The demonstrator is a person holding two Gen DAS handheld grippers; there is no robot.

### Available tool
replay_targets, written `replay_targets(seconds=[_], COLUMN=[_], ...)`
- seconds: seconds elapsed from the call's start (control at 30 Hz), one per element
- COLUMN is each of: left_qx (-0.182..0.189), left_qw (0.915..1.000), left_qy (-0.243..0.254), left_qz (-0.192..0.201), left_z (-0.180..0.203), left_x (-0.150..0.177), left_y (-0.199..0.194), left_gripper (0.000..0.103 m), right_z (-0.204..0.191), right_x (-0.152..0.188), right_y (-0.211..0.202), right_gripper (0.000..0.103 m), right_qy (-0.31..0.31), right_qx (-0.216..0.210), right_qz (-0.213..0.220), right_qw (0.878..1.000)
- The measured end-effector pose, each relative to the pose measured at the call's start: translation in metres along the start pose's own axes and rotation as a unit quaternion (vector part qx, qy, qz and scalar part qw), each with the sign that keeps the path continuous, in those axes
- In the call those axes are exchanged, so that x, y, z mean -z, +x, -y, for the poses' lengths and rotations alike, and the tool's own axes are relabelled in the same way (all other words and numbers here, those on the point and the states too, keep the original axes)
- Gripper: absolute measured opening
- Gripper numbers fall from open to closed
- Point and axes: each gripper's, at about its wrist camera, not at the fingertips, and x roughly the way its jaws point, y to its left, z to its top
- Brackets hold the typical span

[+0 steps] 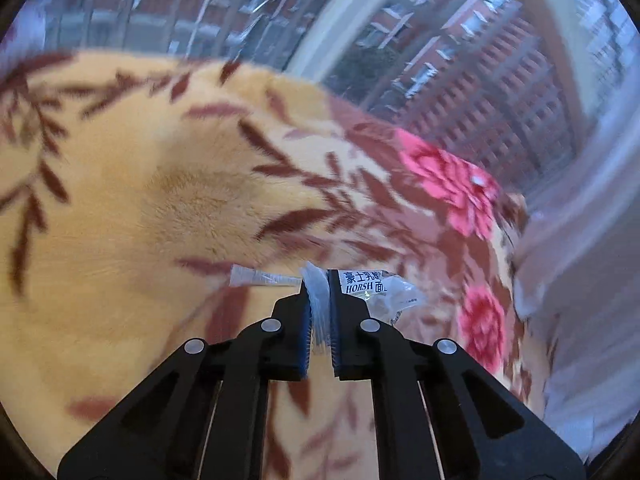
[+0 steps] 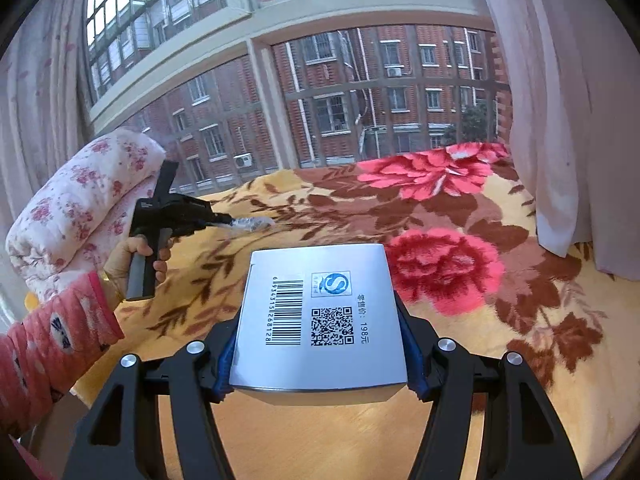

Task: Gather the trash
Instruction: 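Carry the white box and plastic wrapper over the bucket and release both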

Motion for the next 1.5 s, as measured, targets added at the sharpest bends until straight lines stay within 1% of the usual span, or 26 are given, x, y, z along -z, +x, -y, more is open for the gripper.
replay_targets(seconds=[0.1,0.2,0.23,0.27,0.33,0.4,0.5,0.57,0.6,0.63,0.67,0.7,0.73,0.77,0.9,1.0,1.03,1.07,1.17,1.3,1.37,1.43,1.5], left_qx=[0.006,0.016,0.020,0.020,0.026,0.032,0.027,0.019,0.016,0.013,0.007,0.005,-0.001,-0.001,0.006,0.005,0.009,0.010,0.005,-0.005,-0.009,-0.023,-0.036], left_qw=[0.9993,0.9967,0.9947,0.9932,0.9889,0.9862,0.9776,0.9731,0.9690,0.9668,0.9627,0.9607,0.9578,0.9573,0.9612,0.9622,0.9636,0.9633,0.9630,0.9602,0.9575,0.9539,0.9514], left_qy=[0.036,0.075,0.097,0.109,0.140,0.157,0.205,0.228,0.245,0.255,0.270,0.277,0.287,0.288,0.266,0.251,0.238,0.231,0.215,0.205,0.198,0.198,0.186], left_qz=[0.011,0.025,0.029,0.034,0.041,0.042,0.037,0.029,0.022,0.017,0.007,0.002,-0.009,-0.018,-0.071,-0.106,-0.122,-0.135,-0.163,-0.190,-0.210,-0.224,-0.242], left_z=[0.018,0.036,0.043,0.048,0.058,0.064,0.077,0.081,0.085,0.087,0.089,0.090,0.090,0.087,0.068,0.055,0.049,0.045,0.034,0.025,0.019,0.015,0.009], left_x=[0.018,0.046,0.061,0.071,0.100,0.121,0.171,0.201,0.221,0.233,0.254,0.264,0.285,0.297,0.345,0.374,0.383,0.393,0.417,0.438,0.446,0.453,0.460], left_y=[-0.042,-0.094,-0.116,-0.129,-0.163,-0.185,-0.219,-0.231,-0.236,-0.239,-0.242,-0.242,-0.243,-0.242,-0.229,-0.211,-0.202,-0.193,-0.169,-0.139,-0.124,-0.112,-0.099], left_gripper=[0.007,0.007,0.007,0.007,0.007,0.007,0.007,0.007,0.007,0.007,0.007,0.007,0.007,0.007,0.007,0.007,0.007,0.007,0.007,0.007,0.007,0.007,0.007], right_z=[-0.016,-0.034,-0.041,-0.046,-0.060,-0.070,-0.087,-0.098,-0.103,-0.109,-0.113,-0.118,-0.121,-0.125,-0.135,-0.137,-0.137,-0.137,-0.137,-0.136,-0.135,-0.136,-0.137], right_x=[0.005,0.013,0.016,0.018,0.026,0.033,0.045,0.055,0.061,0.069,0.074,0.082,0.090,0.099,0.138,0.169,0.178,0.191,0.216,0.245,0.258,0.269,0.280], right_y=[-0.016,-0.031,-0.036,-0.040,-0.050,-0.058,-0.072,-0.080,-0.084,-0.087,-0.089,-0.091,-0.092,-0.092,-0.085,-0.067,-0.060,-0.050,-0.031,-0.009,0.003,0.013,0.020], right_gripper=[0.063,0.063,0.063,0.063,0.063,0.063,0.063,0.063,0.063,0.063,0.063,0.063,0.063,0.063,0.063,0.063,0.063,0.063,0.063,0.063,0.063,0.063,0.063], right_qy=[-0.009,-0.022,-0.026,-0.029,-0.040,-0.046,-0.058,-0.067,-0.071,-0.076,-0.079,-0.085,-0.090,-0.094,-0.093,-0.087,-0.081,-0.074,-0.066,-0.058,-0.051,-0.048,-0.045], right_qx=[-0.011,-0.022,-0.027,-0.030,-0.038,-0.046,-0.059,-0.066,-0.070,-0.076,-0.078,-0.082,-0.085,-0.088,-0.107,-0.115,-0.118,-0.120,-0.115,-0.109,-0.107,-0.104,-0.102], right_qz=[0.003,0.002,0.000,0.000,-0.003,-0.006,-0.011,-0.018,-0.023,-0.031,-0.036,-0.044,-0.052,-0.064,-0.117,-0.163,-0.177,-0.199,-0.235,-0.277,-0.298,-0.316,-0.329], right_qw=[1.000,1.000,0.999,0.999,0.998,0.998,0.997,0.995,0.995,0.994,0.993,0.992,0.991,0.990,0.983,0.976,0.974,0.970,0.963,0.953,0.947,0.942,0.938])
